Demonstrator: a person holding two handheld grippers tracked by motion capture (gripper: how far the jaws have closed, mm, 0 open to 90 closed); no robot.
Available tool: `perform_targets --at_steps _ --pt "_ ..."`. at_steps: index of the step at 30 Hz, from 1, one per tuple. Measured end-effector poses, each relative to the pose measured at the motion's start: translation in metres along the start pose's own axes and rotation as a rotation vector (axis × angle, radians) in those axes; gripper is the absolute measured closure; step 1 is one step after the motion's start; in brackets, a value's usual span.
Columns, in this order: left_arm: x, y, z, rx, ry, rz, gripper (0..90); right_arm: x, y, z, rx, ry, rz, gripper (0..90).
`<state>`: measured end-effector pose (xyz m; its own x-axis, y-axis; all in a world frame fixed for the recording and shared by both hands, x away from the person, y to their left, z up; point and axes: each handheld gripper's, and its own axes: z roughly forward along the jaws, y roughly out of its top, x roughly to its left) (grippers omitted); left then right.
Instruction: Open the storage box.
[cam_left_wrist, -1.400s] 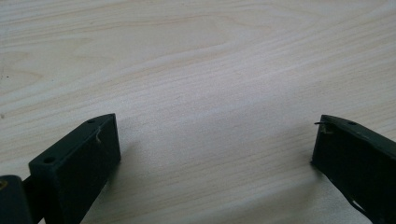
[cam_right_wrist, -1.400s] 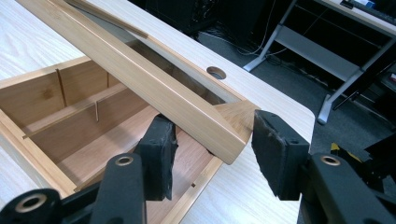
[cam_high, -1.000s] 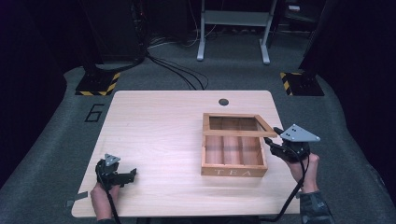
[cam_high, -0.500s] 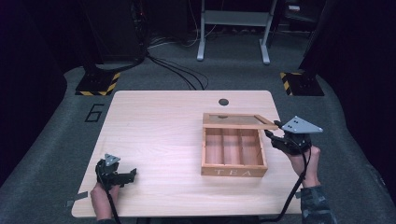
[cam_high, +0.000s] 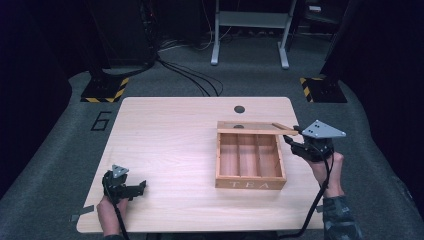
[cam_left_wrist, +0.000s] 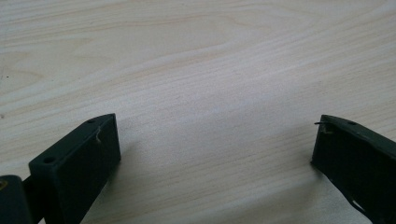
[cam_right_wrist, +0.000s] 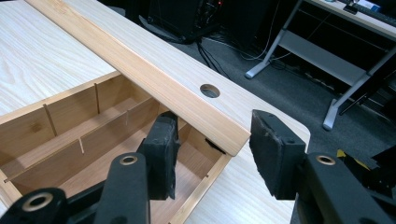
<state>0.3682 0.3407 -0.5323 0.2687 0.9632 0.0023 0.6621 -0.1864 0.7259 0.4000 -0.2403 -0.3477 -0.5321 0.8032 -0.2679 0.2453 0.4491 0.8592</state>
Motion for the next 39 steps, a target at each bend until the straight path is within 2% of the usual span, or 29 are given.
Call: perform_targets --at_steps 30,33,39 --pt "0.000 0.000 0.001 -0.006 0.003 -0.001 0.9 -0.020 0.023 0.009 0.010 0.019 -0.006 53.8" --pt "0.000 0.000 0.001 -0.006 0.002 -0.001 0.9 -0.023 0.028 0.011 0.017 0.022 0.012 54.1" --pt "0.000 0.000 0.001 -0.005 0.003 0.000 0.8 -0.027 0.032 0.013 0.019 0.025 0.010 54.6"
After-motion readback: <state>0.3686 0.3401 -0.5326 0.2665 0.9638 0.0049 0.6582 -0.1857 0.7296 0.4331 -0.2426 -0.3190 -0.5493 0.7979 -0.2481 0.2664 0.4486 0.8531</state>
